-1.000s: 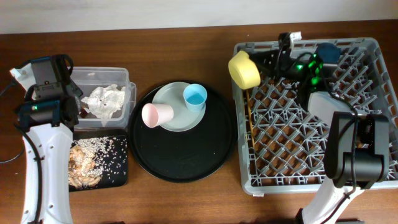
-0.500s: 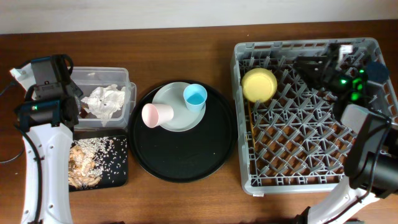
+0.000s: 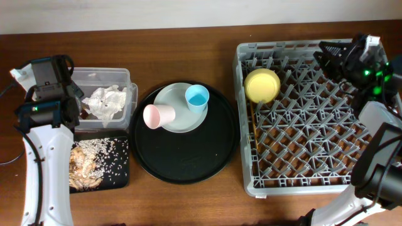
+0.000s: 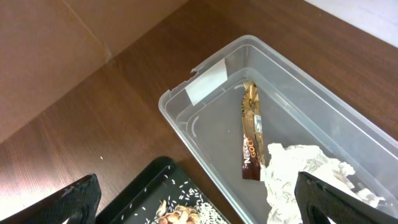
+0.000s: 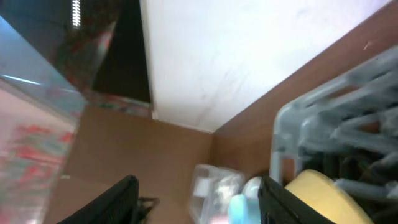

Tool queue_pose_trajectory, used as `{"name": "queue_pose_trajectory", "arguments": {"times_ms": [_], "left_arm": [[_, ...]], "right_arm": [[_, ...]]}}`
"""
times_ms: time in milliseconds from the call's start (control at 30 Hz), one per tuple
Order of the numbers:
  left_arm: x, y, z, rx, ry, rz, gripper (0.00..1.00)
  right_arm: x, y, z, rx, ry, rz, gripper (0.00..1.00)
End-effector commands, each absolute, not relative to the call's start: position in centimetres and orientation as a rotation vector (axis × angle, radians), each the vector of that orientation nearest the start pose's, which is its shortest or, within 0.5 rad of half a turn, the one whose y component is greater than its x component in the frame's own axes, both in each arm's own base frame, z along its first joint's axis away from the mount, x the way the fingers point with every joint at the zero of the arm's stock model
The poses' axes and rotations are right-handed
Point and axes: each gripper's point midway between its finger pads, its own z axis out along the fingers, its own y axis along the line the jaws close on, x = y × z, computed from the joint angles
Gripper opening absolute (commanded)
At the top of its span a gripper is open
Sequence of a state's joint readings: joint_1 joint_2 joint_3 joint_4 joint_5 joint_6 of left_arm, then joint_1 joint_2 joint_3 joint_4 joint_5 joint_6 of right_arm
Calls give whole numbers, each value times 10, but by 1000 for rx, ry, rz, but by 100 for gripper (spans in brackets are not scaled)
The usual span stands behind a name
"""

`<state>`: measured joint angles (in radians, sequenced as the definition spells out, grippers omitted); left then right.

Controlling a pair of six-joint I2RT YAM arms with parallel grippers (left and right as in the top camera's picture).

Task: Sort waste into correct bins and load items into the dishwasher rack
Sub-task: 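Grasp the yellow bowl with the right gripper and place it in the rack, then grasp the blue cup with the right gripper and place it in the rack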

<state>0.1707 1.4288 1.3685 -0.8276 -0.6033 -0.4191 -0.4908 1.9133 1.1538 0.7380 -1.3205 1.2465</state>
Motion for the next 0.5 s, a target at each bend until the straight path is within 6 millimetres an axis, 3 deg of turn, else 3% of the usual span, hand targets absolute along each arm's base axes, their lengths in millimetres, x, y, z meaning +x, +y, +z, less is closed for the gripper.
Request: {"name": "queue_pose_trajectory", "arguments": {"times_ms": [0,67,133,200,267,300,333,367,433,467], "left_arm": [[343,161,259,-921,2138,632,99],[343,161,259,-921,2138,632,99],[343,161,259,-921,2138,632,99],[343,161,259,-921,2138,632,99],[343,161,259,-921,2138,632,99],[343,161,259,-921,2138,633,99],[343,161,259,-921,2138,632,99],[343,161,259,-921,2138,632,99],[343,161,259,-921,2138,632,99],[343,161,259,-921,2138,632,99]], "right_arm": [[475,-67,228,264,1782,1412,61],[480,-73,234,311,1775,1394,64],[497,-87,225,480,1797,1324,63],[501,-80,233,371,1817,1263,63],[506,-73,192,354,2055,988,63],[500,-65,173,259,2249,737,63],[498,-51,174,145,2354,580,63],[496,-26,192,-6,2439,422,64],[486,54,230,-259,2466,421,64],[475,84,231,-336,2498,416,64]]}}
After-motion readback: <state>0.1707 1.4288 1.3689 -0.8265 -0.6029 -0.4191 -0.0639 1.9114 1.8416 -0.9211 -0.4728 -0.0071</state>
